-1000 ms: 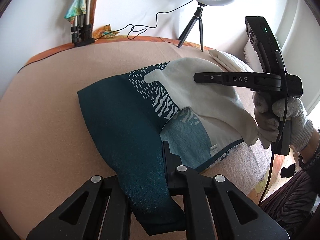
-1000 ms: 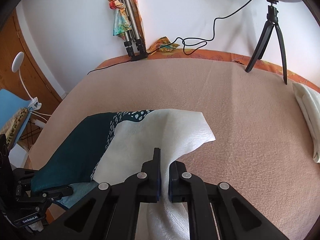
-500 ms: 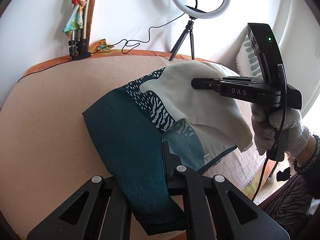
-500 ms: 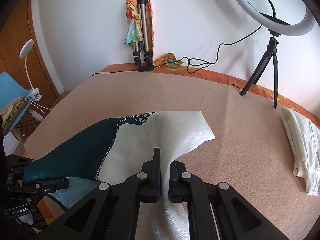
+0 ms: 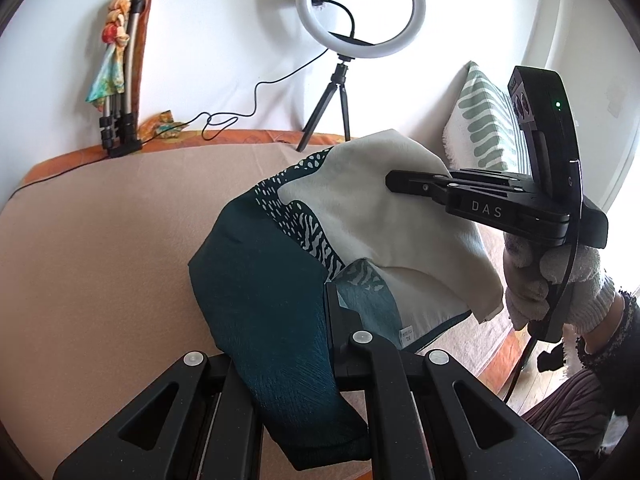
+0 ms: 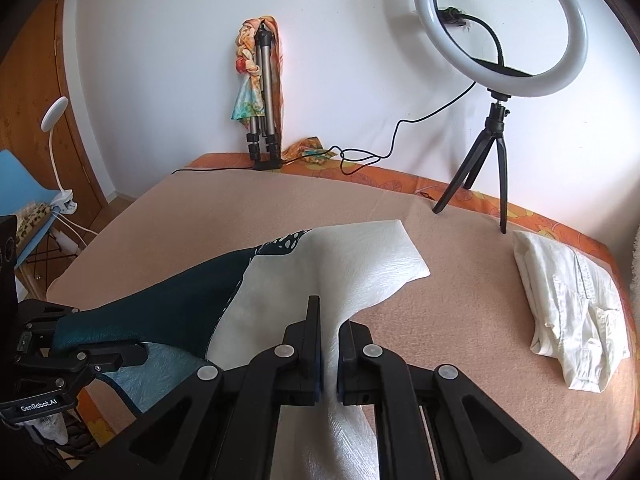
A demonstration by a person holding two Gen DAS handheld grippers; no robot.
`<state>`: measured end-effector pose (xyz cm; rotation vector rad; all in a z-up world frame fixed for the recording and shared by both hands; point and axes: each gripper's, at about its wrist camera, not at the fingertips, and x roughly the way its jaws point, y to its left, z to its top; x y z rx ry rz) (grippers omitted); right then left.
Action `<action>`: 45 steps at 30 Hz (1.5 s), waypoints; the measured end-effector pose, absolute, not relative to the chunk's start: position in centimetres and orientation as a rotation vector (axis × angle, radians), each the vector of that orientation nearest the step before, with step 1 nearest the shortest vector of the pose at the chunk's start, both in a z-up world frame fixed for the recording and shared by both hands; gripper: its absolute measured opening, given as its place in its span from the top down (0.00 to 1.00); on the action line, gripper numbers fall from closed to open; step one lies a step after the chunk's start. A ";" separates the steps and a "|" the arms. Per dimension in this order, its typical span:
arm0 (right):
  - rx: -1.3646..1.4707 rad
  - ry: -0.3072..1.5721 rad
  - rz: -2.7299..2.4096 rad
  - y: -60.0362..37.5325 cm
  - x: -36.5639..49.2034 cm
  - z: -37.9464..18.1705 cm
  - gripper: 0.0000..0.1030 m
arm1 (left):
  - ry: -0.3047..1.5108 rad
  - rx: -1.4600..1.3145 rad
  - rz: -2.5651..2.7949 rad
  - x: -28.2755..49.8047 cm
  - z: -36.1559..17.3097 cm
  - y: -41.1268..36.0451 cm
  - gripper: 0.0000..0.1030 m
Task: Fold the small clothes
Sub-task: 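Lift the bundle with both grippers and carry it toward the striped pillow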
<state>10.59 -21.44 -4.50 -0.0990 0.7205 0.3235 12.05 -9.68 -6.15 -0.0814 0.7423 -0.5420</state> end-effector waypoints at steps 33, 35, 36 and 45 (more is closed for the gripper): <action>-0.237 0.579 0.000 -45.9 18.6 1.9 0.98 | 0.505 0.058 -0.767 25.0 0.7 -34.8 0.95; -0.240 0.578 -0.016 -47.4 19.2 1.7 0.98 | 0.492 0.076 -0.777 25.4 0.5 -36.2 0.95; -0.237 0.580 -0.022 -48.2 19.5 1.5 0.98 | 0.488 0.083 -0.781 25.7 0.4 -36.9 0.95; -0.235 0.637 -0.050 -54.0 22.5 -2.3 0.98 | 0.554 0.091 -0.807 27.3 -3.7 -41.1 0.95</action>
